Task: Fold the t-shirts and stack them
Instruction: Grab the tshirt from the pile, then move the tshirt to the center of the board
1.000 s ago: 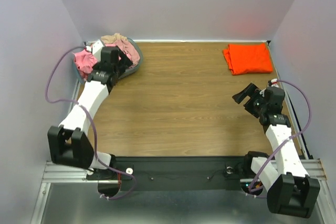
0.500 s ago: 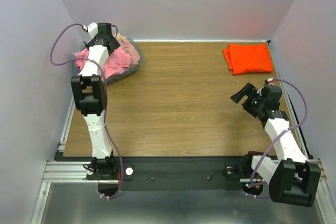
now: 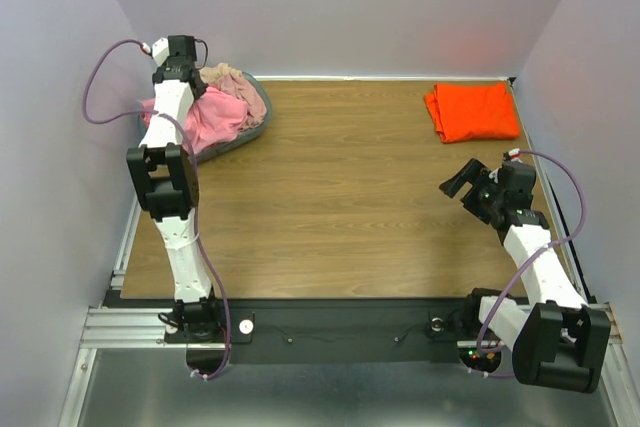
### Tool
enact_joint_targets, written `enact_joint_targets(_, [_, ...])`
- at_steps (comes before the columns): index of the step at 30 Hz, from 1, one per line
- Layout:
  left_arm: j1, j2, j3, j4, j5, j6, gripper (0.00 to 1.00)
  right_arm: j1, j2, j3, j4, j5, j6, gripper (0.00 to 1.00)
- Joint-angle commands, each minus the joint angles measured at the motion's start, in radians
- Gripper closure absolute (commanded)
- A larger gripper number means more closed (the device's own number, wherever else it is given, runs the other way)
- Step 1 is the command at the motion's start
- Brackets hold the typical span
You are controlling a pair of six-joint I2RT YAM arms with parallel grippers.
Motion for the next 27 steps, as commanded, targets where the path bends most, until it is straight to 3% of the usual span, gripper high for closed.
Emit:
enact_joint_targets(1, [0.001,-0.229,-0.003,0.039,0.017,0.023,0.79,-0.003,-0.007,0.020,0.057,-0.011,-0.014,0.00])
enact_joint_targets(4, [0.001,-0.330,-0.004,0.034,0.032,0.027,0.85,-0.003,-0.004,0.019,0.057,-0.030,-0.014,0.00])
enact_joint_targets(10, [-0.012,-0.511,-0.044,0.075,0.147,0.043,0.85,-0.003,-0.016,0.017,0.059,-0.051,-0.014,0.00])
enact_joint_targets(15, [-0.070,-0.670,-0.089,0.121,0.128,0.074,0.85,-0.003,-0.059,0.011,0.057,-0.062,-0.023,0.00])
enact_joint_targets(19, [-0.228,-0.856,-0.237,0.305,0.283,0.144,0.85,-0.003,-0.094,0.014,0.056,-0.108,-0.031,0.00])
enact_joint_targets(20, [-0.318,-0.881,-0.262,0.334,0.296,0.154,0.85,-0.003,-0.100,0.016,0.057,-0.115,-0.030,0.00])
enact_joint_targets(27, [-0.568,-0.918,-0.363,0.439,0.443,0.165,0.85,-0.003,-0.198,0.020,0.049,-0.096,-0.017,0.00])
